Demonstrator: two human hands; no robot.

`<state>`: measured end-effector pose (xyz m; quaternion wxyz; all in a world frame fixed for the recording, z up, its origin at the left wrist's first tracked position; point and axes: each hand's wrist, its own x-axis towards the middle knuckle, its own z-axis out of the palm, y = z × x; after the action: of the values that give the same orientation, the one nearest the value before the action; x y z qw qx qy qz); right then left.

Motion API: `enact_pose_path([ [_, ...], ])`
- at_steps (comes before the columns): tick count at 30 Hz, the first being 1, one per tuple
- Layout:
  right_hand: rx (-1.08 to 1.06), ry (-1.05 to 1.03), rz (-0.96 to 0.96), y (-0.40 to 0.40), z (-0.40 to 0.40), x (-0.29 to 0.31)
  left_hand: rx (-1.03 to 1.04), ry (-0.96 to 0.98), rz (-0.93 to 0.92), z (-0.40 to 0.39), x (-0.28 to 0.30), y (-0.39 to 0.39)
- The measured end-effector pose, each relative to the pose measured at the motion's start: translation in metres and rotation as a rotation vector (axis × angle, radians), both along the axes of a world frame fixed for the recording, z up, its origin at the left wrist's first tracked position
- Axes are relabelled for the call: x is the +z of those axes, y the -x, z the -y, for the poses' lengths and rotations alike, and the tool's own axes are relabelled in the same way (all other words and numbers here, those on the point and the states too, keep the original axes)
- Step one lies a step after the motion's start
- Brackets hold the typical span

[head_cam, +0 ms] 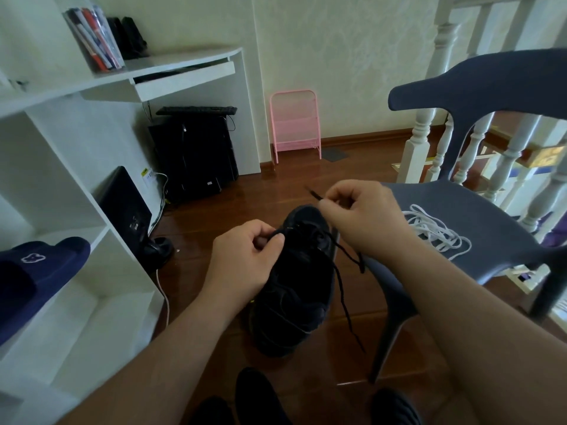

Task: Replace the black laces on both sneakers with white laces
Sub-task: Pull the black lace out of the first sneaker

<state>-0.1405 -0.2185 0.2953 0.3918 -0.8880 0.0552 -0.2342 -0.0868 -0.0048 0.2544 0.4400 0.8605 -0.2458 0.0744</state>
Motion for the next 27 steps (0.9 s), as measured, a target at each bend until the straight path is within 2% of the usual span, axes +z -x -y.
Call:
enact_pose_path([
  [3,-0.053,0.259,-0.029,-0.009,-0.005,-0.012,-0.032,-0.049,0.000,0.003,-0.002,0.004],
  [8,0.221,0.205,-0.035,-0.005,-0.009,-0.014,-0.049,0.024,-0.012,0.006,-0.001,0.009],
  [12,0.144,0.266,0.133,0.005,0.001,-0.009,-0.018,0.144,0.045,0.004,0.001,0.007],
  [16,0.155,0.345,0.058,0.013,0.009,-0.006,0.044,0.256,0.127,-0.001,0.004,0.004],
  [18,0.141,0.326,-0.006,0.015,0.008,-0.007,0.042,0.285,0.154,-0.002,0.005,0.003],
  [21,0.138,0.229,0.004,0.018,0.003,-0.009,0.045,0.287,0.229,-0.004,0.005,0.002],
  [25,0.281,0.037,0.010,0.018,-0.001,-0.006,0.054,0.285,0.332,-0.002,0.002,0.002],
  [27,0.319,0.033,0.008,0.018,-0.003,-0.006,0.050,0.273,0.366,-0.002,-0.001,0.002],
])
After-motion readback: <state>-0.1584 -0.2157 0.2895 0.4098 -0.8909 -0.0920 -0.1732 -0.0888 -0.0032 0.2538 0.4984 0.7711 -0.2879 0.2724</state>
